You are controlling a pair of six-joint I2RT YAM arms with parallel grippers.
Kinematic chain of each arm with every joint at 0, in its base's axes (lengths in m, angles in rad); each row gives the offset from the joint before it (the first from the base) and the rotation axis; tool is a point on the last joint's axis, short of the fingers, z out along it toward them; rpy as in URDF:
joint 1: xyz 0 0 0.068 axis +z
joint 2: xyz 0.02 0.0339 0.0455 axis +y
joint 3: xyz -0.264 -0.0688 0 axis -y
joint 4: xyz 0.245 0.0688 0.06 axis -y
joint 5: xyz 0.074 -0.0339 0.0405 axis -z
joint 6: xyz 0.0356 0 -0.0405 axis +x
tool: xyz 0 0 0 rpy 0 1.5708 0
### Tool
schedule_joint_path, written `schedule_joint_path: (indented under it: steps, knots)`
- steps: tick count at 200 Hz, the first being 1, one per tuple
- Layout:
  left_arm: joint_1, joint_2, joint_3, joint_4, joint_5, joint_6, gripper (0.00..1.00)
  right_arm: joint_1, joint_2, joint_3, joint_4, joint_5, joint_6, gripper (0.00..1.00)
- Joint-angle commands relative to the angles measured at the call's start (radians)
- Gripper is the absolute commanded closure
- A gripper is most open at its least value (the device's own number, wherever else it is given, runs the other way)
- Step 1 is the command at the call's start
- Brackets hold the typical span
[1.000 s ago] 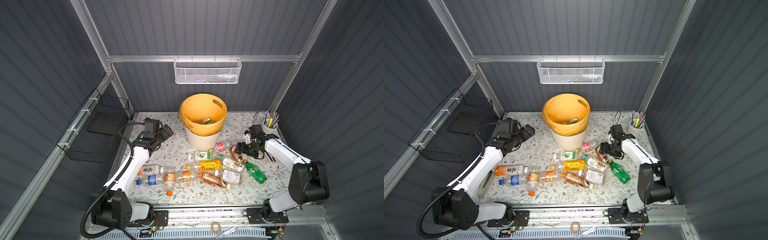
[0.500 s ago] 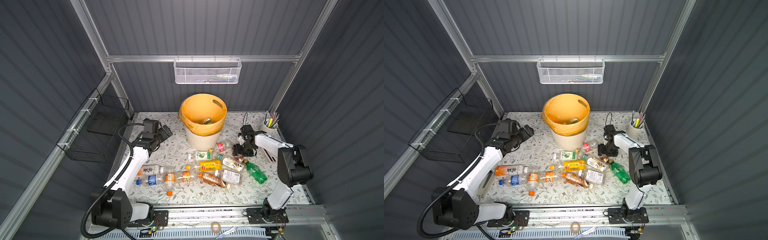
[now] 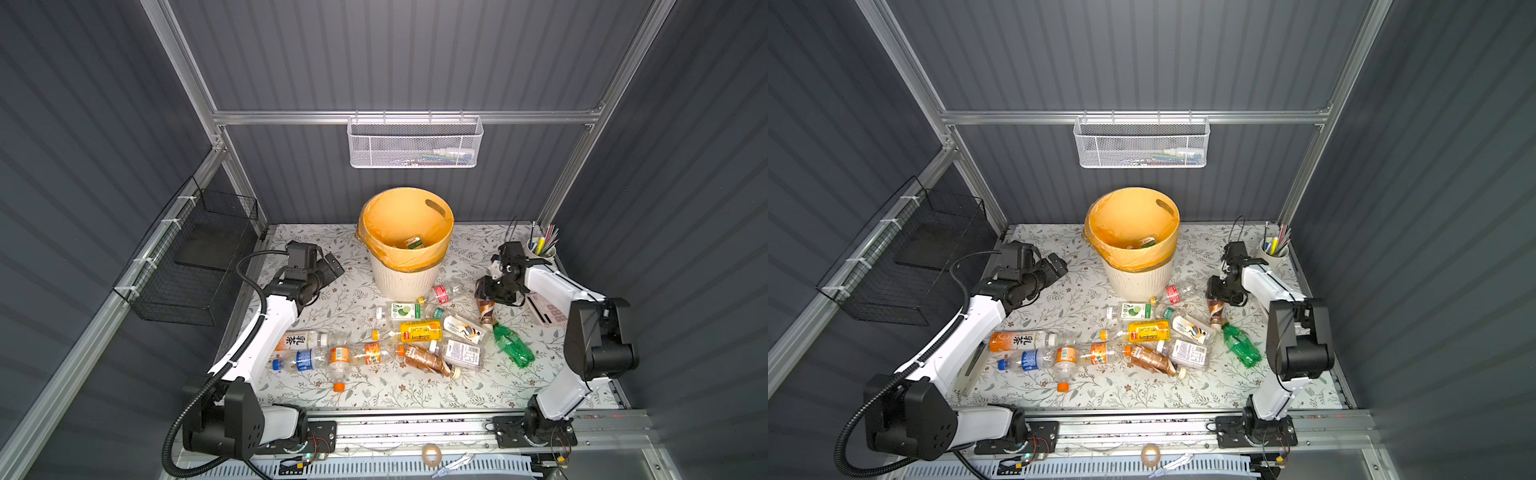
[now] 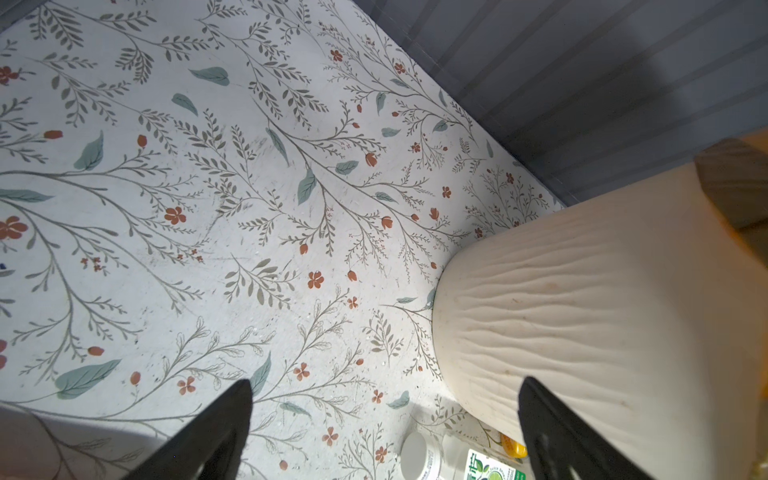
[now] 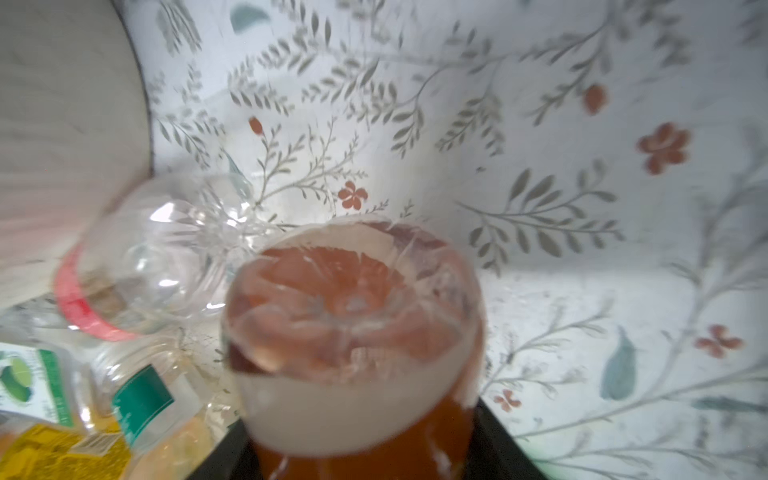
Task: Throw the plastic bottles in the bin
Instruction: 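Close the right gripper on the brown Nescafe bottle, then lift the Nescafe bottle with the right gripper over the bin and release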
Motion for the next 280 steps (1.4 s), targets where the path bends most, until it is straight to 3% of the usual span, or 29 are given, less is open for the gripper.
schedule_joint_path:
  steps: [1,42,85,128,154,180,187,195,205,225,259,280]
  knots:
    - [0.009,-0.025,-0.028,0.007,-0.001,-0.032,0.0,-0.059,-0.099,0.015,-0.002,-0.059,0.022,0.48]
    - [0.012,-0.036,-0.067,0.025,-0.007,-0.051,0.0,-0.192,-0.252,0.081,0.042,-0.226,0.118,0.49]
    - [0.012,-0.069,-0.111,0.03,-0.02,-0.057,0.0,-0.199,-0.287,0.252,0.165,-0.386,0.305,0.49]
    - [0.012,-0.092,-0.137,0.029,-0.018,-0.055,0.0,-0.053,-0.173,0.549,0.255,-0.421,0.42,0.48]
    - [0.012,-0.1,-0.147,0.03,-0.013,-0.059,0.0,0.081,0.005,0.768,0.24,-0.452,0.433,0.46]
    - [0.012,-0.108,-0.147,0.02,-0.016,-0.06,0.0,0.197,0.258,1.155,-0.039,-0.46,0.287,0.34]
    - [0.012,-0.108,-0.147,0.017,-0.018,-0.059,0.0,0.204,0.321,1.264,-0.121,-0.453,0.259,0.26]
    - [0.012,-0.114,-0.145,0.009,-0.021,-0.057,0.0,0.204,0.376,1.365,-0.202,-0.43,0.248,0.02]
    - [0.012,-0.12,-0.141,-0.002,-0.028,-0.048,0.0,0.195,0.4,1.43,-0.26,-0.392,0.232,0.01]
    - [0.011,-0.14,-0.142,-0.011,-0.046,-0.037,0.0,0.178,0.31,1.321,-0.22,-0.319,0.216,0.01]
    - [0.011,-0.159,-0.148,0.014,-0.049,-0.015,0.0,0.134,-0.019,0.798,0.065,-0.22,0.257,0.01]
    - [0.011,-0.158,-0.151,0.029,-0.037,0.001,0.0,0.088,-0.18,0.517,0.116,-0.166,0.288,0.01]
